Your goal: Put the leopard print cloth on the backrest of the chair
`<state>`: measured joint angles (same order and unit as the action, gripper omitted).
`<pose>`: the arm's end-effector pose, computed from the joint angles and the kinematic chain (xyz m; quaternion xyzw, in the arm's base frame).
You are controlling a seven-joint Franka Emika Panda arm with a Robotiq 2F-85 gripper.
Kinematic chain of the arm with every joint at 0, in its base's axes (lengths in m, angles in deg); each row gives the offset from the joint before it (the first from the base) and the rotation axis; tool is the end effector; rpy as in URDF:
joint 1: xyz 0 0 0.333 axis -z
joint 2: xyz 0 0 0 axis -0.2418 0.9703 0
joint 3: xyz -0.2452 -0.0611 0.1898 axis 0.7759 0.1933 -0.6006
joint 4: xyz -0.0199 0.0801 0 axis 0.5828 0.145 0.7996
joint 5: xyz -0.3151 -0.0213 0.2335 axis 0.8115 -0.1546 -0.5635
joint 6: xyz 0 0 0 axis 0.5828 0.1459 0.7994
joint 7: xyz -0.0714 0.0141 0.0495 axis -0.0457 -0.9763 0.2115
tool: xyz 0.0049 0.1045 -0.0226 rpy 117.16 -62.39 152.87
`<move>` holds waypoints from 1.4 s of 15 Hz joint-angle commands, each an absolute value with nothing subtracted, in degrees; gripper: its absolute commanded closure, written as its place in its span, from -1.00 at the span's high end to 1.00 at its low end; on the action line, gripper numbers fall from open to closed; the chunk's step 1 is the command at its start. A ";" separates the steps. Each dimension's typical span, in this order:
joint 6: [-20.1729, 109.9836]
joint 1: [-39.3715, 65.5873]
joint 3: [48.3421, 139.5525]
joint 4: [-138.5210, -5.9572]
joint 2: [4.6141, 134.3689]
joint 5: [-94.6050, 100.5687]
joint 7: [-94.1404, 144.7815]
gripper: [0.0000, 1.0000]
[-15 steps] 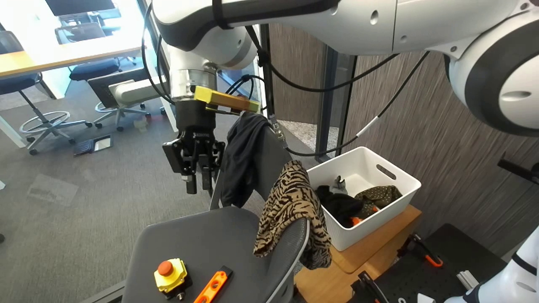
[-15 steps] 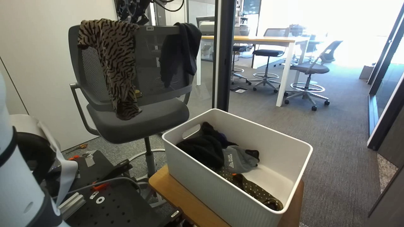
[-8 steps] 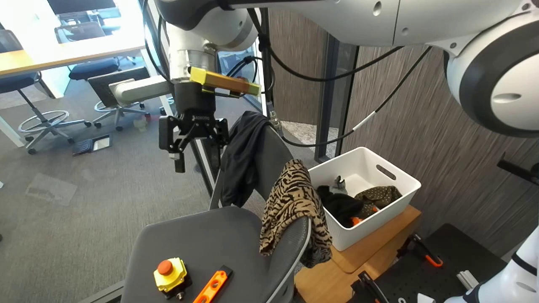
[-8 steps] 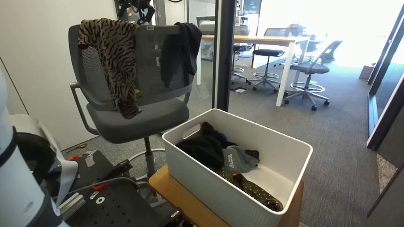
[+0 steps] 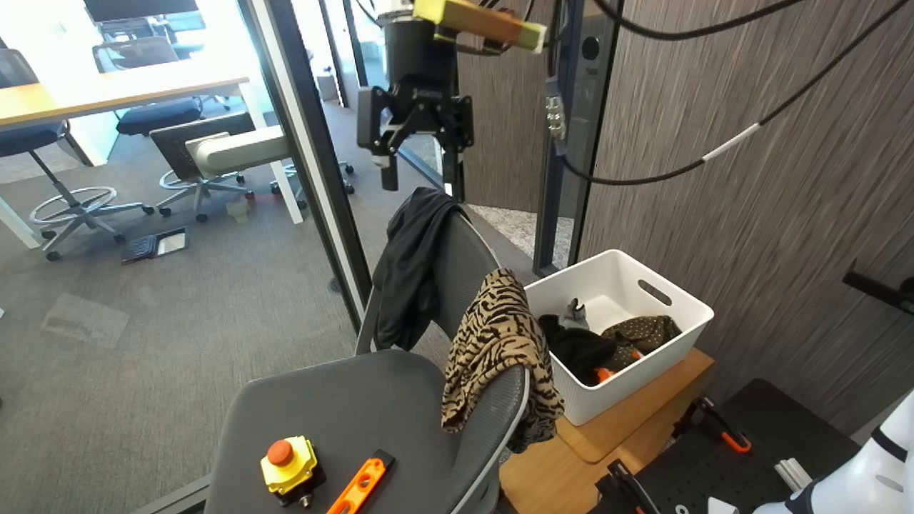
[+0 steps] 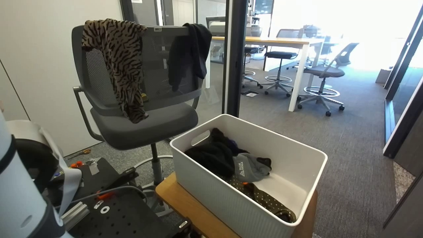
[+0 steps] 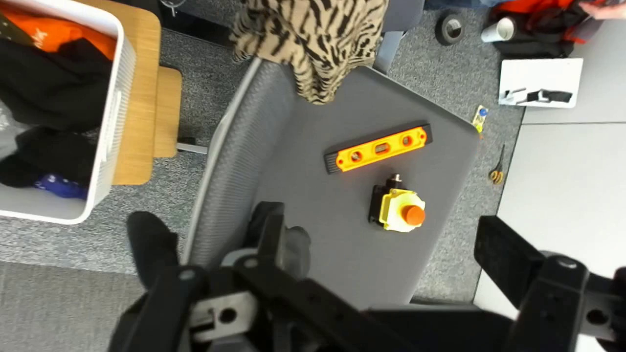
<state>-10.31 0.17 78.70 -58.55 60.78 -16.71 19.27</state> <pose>0.5099 0.2679 0.6313 -0.9754 -0.1419 0.1052 0.1316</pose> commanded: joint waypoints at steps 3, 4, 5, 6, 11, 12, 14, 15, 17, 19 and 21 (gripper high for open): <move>-6.71 5.98 83.40 -77.88 41.95 -18.88 18.53 1.00; -6.86 6.95 84.18 -80.68 39.23 -18.90 18.82 1.00; -6.98 7.90 84.93 -83.65 36.80 -19.17 18.37 1.00; -6.94 8.87 85.76 -86.62 34.21 -19.10 18.62 1.00; -5.83 12.98 88.31 -102.51 20.60 -15.82 21.67 1.00; -5.49 13.62 88.57 -105.87 17.67 -15.27 22.30 1.00; -5.09 15.09 89.21 -112.58 11.25 -14.48 22.75 1.00; -4.90 15.98 89.47 -115.99 8.12 -14.17 22.49 1.00; -5.61 17.83 89.69 -121.64 1.91 -9.83 23.42 1.00; -5.24 18.95 89.47 -126.87 -4.26 -2.93 25.30 1.00; -5.36 19.00 90.13 -130.51 -9.02 1.22 26.64 1.00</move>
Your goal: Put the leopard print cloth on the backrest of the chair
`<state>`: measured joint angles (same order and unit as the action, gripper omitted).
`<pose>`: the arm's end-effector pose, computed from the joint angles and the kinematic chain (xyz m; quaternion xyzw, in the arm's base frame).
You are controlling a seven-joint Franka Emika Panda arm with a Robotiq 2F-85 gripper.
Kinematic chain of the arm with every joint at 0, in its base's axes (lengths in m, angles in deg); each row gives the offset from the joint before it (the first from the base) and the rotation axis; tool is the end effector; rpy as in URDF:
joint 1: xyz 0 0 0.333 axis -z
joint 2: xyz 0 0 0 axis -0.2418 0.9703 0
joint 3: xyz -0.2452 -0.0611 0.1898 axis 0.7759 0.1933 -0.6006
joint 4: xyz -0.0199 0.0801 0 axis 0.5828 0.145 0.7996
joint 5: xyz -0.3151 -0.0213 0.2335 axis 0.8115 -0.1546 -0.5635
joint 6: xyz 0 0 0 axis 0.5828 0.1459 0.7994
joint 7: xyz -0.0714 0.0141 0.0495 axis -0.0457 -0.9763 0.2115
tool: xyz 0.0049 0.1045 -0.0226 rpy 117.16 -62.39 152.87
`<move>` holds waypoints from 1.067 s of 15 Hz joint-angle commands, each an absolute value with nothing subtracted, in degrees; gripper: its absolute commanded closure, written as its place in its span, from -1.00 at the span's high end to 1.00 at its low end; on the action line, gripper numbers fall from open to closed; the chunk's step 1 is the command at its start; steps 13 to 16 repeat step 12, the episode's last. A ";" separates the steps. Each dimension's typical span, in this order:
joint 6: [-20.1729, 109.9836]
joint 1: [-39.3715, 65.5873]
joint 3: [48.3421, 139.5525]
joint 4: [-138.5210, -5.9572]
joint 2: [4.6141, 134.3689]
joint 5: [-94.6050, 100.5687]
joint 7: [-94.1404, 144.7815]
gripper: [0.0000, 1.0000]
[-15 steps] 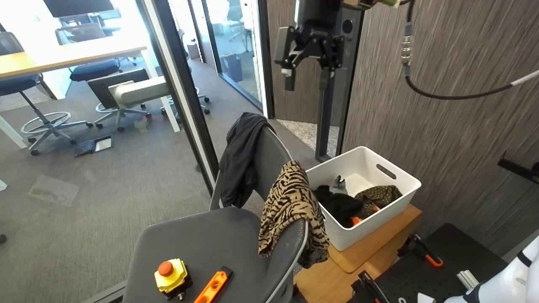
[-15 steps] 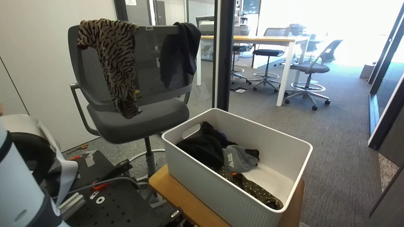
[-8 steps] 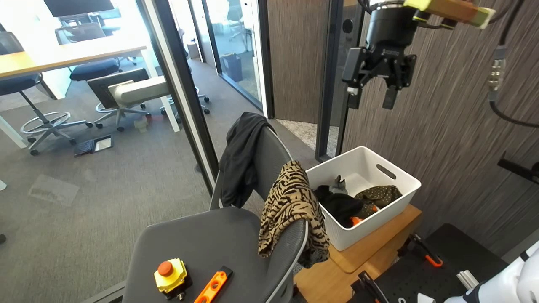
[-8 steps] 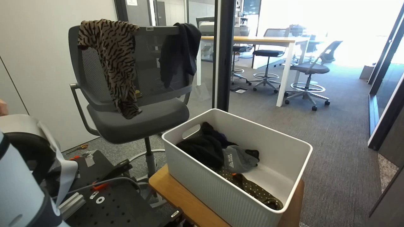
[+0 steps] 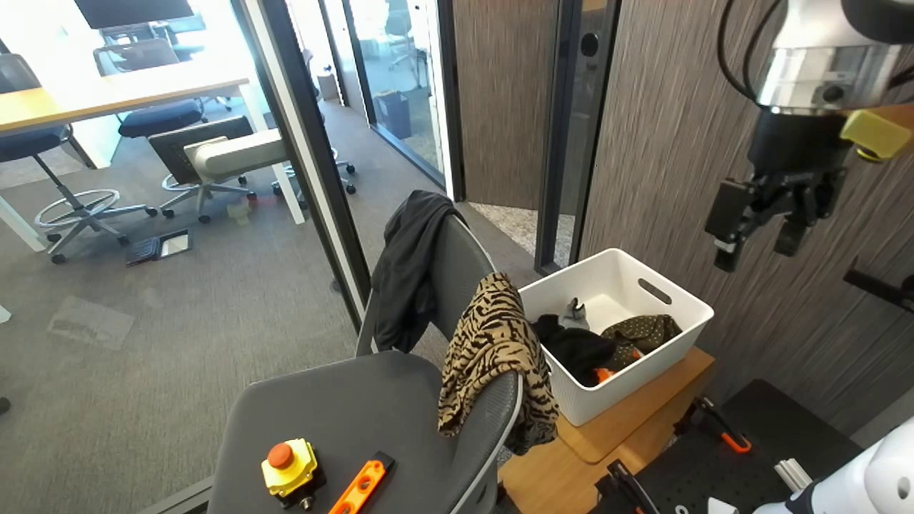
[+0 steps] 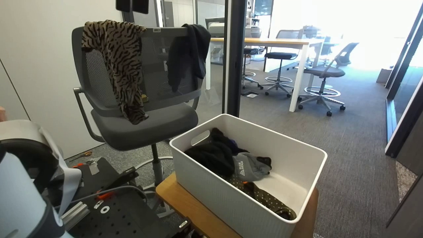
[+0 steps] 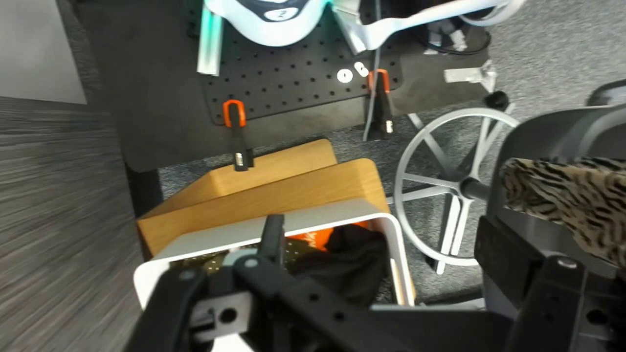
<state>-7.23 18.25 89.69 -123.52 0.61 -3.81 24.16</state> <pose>0.2559 -0.0095 0.5457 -0.9930 0.0838 0.0774 0.0304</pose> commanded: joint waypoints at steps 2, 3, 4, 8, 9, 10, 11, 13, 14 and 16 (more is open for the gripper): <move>-8.66 18.55 90.77 -133.04 -16.08 2.37 26.79 1.00; -10.57 18.33 90.79 -133.55 -18.97 2.16 26.57 1.00; -11.59 18.42 91.44 -134.07 -21.07 2.10 26.89 1.00; -15.21 18.96 93.23 -133.93 -27.60 0.78 26.52 1.00; -14.25 18.63 91.82 -133.18 -23.49 1.33 26.18 1.00; -14.84 18.72 92.34 -133.20 -25.11 1.29 26.25 1.00; -15.11 18.77 92.65 -133.35 -26.22 1.27 26.29 1.00; -15.14 18.80 92.82 -133.53 -26.86 1.25 26.32 1.00; -15.14 18.80 92.82 -133.53 -26.86 1.25 26.32 1.00; -15.14 18.80 92.82 -133.53 -26.86 1.25 26.32 1.00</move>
